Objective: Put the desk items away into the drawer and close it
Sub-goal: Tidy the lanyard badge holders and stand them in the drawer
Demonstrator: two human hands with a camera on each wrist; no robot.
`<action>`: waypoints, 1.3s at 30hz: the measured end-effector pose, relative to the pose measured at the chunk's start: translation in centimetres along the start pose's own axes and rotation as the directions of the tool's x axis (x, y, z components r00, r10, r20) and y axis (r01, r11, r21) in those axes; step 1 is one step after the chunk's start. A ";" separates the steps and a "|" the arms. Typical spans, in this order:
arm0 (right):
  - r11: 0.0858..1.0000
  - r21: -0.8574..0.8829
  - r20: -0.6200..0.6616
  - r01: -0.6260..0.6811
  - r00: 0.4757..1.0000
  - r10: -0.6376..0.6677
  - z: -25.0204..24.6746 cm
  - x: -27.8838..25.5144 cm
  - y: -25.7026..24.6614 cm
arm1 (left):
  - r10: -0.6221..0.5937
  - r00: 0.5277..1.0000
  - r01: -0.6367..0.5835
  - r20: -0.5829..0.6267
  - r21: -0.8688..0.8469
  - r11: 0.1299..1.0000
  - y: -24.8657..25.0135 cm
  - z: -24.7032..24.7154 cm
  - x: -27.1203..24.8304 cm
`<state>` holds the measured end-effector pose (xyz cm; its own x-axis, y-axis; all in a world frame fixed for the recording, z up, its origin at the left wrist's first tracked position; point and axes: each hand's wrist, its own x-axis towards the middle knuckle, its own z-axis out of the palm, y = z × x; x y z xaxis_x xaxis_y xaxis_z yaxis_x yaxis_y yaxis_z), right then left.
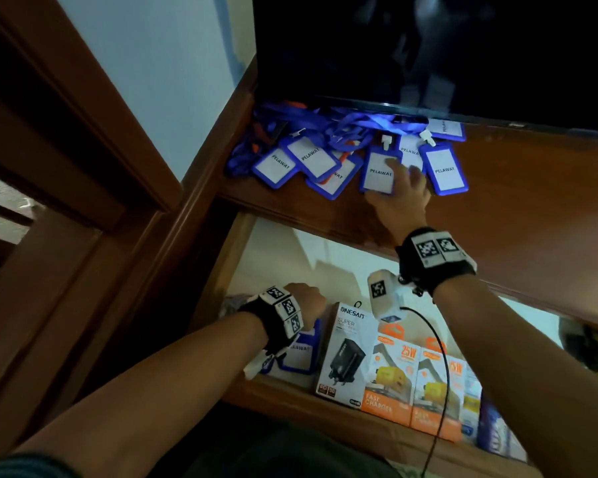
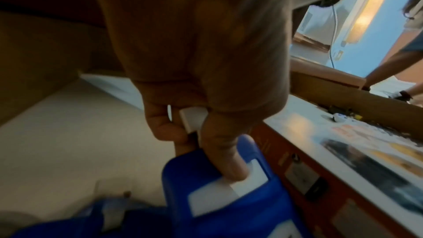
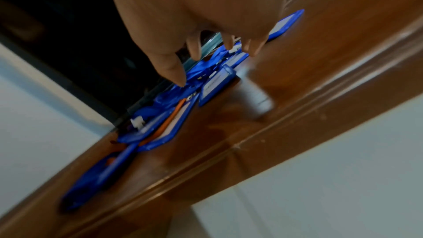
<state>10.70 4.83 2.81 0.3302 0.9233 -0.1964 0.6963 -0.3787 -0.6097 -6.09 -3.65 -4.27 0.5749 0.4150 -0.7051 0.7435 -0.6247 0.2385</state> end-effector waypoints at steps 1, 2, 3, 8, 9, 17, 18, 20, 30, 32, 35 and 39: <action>0.999 -0.033 0.045 0.023 0.999 -0.022 0.4 0.3 -0.1 | 0.017 1.000 -0.017 -0.006 0.002 1.000 0.0 0.2 0.5; 0.997 -0.068 0.083 0.041 0.996 -0.036 0.7 0.5 -0.1 | 0.024 1.000 -0.024 0.000 -0.002 1.000 -0.1 0.3 0.9; 0.994 -0.098 0.112 0.050 0.993 -0.039 1.1 0.7 -0.1 | 0.036 0.999 -0.036 -0.002 -0.002 0.999 -0.1 0.4 1.2; 0.972 -0.231 0.138 0.031 0.990 0.002 2.7 1.2 0.1 | 0.054 0.999 -0.054 -0.001 -0.026 0.998 -0.3 0.9 2.3; 0.968 -0.249 0.138 0.036 0.990 -0.001 2.8 1.2 0.1 | 0.050 0.999 -0.050 0.000 -0.040 0.998 -0.4 0.9 2.4; 0.962 -0.268 -0.040 0.052 0.997 -0.065 2.7 -0.1 2.1 | -0.149 0.989 0.136 -0.021 -0.298 0.945 -4.7 0.2 1.9; 0.960 -0.277 -0.072 0.051 0.995 -0.074 2.7 -0.4 2.5 | -0.167 0.986 0.165 0.015 -0.280 0.946 -5.4 0.3 1.5; 0.959 -0.277 -0.111 0.057 0.990 -0.091 2.6 -0.9 3.2 | -0.183 0.977 0.203 0.108 -0.211 0.956 -6.3 0.8 0.7; 0.961 -0.261 -0.093 0.093 0.988 -0.121 2.5 -1.4 4.2 | -0.039 0.996 0.032 0.078 0.090 0.995 -7.3 2.1 -0.8; 0.960 -0.266 -0.084 0.089 0.990 -0.115 2.6 -1.5 4.1 | -0.014 0.996 0.006 0.083 0.090 0.996 -7.3 2.1 -0.7; 0.960 -0.269 -0.074 0.081 0.992 -0.105 2.7 -1.5 4.0 | -0.005 0.998 0.000 0.059 0.088 0.996 -7.2 2.3 -0.5; 0.959 -0.273 -0.085 0.083 0.990 -0.110 2.9 -1.7 3.9 | -0.054 0.998 0.053 0.038 0.049 0.997 -7.7 2.7 -0.3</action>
<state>11.06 2.00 -1.45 0.3045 0.9505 -0.0621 0.8686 -0.3039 -0.3913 -12.91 -0.80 -7.72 0.5201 0.4230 -0.7420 0.7553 -0.6334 0.1684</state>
